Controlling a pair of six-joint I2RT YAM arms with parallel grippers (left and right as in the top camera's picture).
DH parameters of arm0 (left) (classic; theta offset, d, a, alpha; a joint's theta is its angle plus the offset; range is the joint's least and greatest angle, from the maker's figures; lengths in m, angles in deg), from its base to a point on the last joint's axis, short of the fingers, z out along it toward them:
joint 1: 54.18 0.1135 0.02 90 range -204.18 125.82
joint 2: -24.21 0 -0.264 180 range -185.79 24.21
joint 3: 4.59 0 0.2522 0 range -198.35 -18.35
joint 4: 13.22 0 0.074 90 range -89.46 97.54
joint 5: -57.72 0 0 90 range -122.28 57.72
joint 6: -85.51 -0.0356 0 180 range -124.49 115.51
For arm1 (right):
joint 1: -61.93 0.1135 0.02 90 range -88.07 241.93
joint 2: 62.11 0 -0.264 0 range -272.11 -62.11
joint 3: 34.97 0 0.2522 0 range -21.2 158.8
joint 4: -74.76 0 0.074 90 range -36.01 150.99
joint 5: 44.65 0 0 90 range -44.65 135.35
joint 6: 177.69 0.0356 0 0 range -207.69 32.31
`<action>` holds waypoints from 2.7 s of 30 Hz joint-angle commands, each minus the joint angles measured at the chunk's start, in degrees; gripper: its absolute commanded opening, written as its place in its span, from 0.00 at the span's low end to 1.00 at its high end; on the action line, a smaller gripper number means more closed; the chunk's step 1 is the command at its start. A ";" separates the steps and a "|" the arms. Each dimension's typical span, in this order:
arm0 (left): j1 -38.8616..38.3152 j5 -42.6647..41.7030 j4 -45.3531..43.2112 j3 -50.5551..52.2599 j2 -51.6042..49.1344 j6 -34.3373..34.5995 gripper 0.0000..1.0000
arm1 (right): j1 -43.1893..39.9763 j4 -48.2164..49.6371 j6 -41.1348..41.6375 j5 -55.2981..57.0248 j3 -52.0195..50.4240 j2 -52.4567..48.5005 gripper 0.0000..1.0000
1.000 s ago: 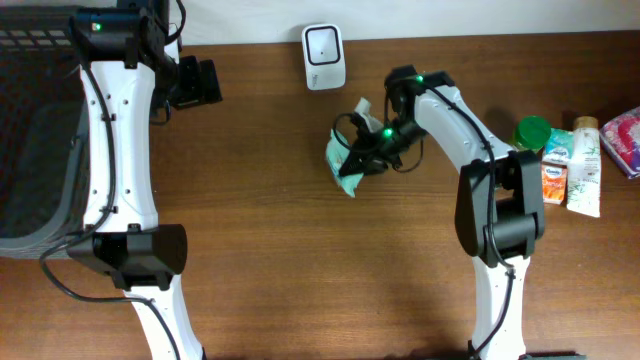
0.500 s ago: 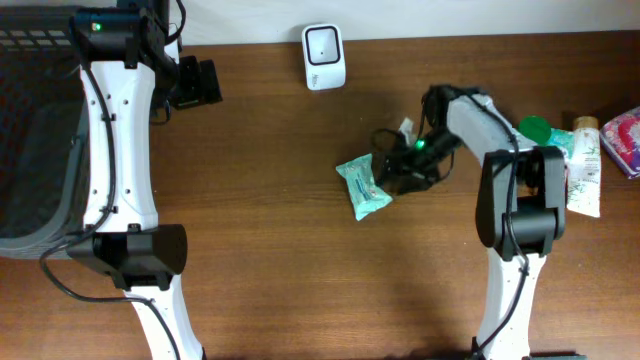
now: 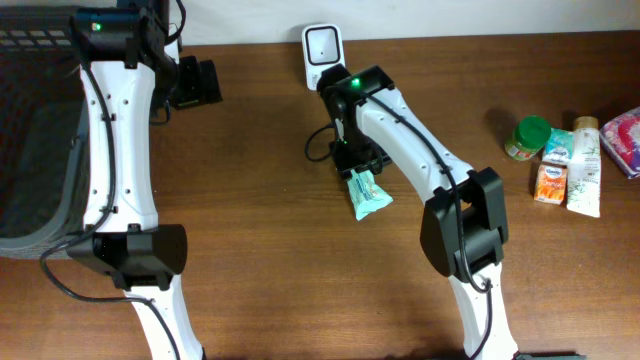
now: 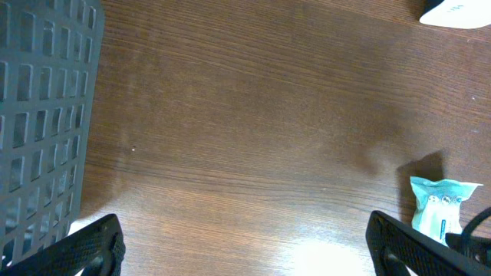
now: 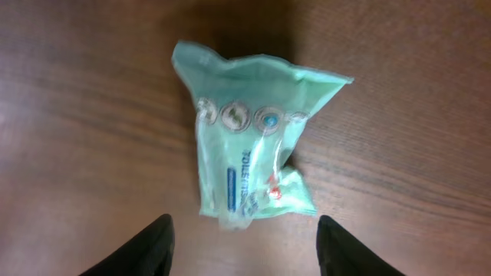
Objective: Scan the item barcode
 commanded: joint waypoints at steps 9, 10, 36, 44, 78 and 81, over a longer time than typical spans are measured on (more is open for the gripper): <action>-0.17 0.39 0.07 -0.35 0.96 -0.68 0.99 | 0.24 13.51 1.92 1.42 -13.90 0.31 0.24; -0.17 0.39 0.07 -0.35 0.96 -0.68 0.99 | 0.22 13.44 2.21 1.42 -13.14 0.33 0.14; -0.17 0.39 0.04 -0.35 0.96 -0.68 0.99 | -6.73 73.02 1.46 4.66 3.89 -6.67 0.04; -0.17 0.39 0.07 -0.35 0.96 -0.68 0.99 | -10.51 71.84 2.16 -2.78 3.96 -3.10 0.05; -0.17 0.39 0.07 -0.35 0.96 -0.68 0.99 | -59.04 15.85 8.28 4.87 -3.87 7.06 0.56; -0.17 0.39 0.04 -0.35 0.96 -0.68 0.99 | -59.04 13.38 8.28 4.44 -2.82 8.94 0.99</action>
